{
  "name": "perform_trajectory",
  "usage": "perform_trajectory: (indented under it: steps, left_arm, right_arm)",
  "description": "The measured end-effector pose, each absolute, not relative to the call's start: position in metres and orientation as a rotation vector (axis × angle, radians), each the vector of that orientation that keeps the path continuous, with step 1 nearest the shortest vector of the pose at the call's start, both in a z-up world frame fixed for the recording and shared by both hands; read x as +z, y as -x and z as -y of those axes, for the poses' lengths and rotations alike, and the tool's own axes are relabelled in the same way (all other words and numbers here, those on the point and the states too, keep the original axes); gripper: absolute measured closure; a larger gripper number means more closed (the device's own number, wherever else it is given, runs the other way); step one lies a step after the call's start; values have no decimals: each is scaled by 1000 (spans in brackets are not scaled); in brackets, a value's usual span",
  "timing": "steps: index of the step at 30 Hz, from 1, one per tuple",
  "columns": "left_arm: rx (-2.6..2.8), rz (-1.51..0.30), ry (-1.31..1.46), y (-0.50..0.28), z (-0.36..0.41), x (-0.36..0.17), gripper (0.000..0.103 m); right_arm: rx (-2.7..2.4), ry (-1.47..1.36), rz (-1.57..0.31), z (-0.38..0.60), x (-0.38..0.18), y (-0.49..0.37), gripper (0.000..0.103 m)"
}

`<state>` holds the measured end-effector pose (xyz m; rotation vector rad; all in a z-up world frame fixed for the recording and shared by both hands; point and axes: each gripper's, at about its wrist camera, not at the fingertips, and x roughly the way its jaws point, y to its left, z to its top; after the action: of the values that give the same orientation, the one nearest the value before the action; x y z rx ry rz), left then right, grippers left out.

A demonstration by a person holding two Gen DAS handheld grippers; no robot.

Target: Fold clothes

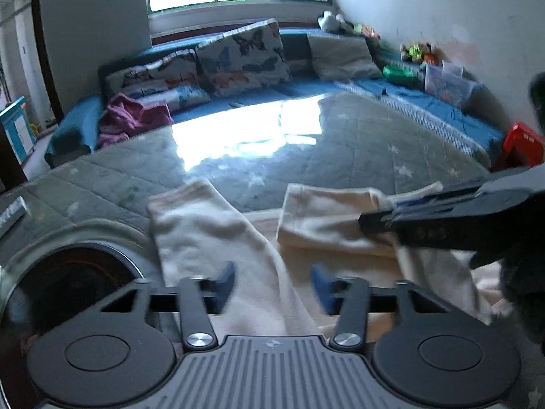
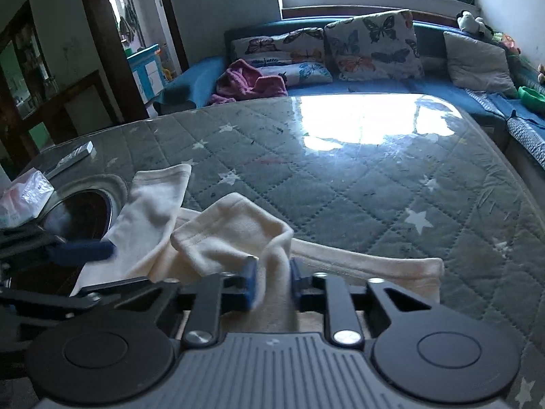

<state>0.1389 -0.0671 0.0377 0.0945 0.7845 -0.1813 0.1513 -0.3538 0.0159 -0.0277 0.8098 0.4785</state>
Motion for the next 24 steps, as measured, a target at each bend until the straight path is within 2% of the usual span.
perform_trajectory:
  steps: [2, 5, 14, 24]
  left_arm:
    - [-188, -801, -74, -141, 64, 35, 89]
    - [-182, -793, -55, -136, 57, 34, 98]
    - [-104, -706, 20, -97, 21, 60, 100]
    - [-1, -627, 111, -4, -39, 88, 101]
  right_arm:
    - [476, 32, -790, 357, 21, -148, 93]
    - [463, 53, -750, 362, 31, -138, 95]
    - [375, 50, -643, 411, 65, -94, 95]
    - [225, 19, -559, 484, 83, -6, 95]
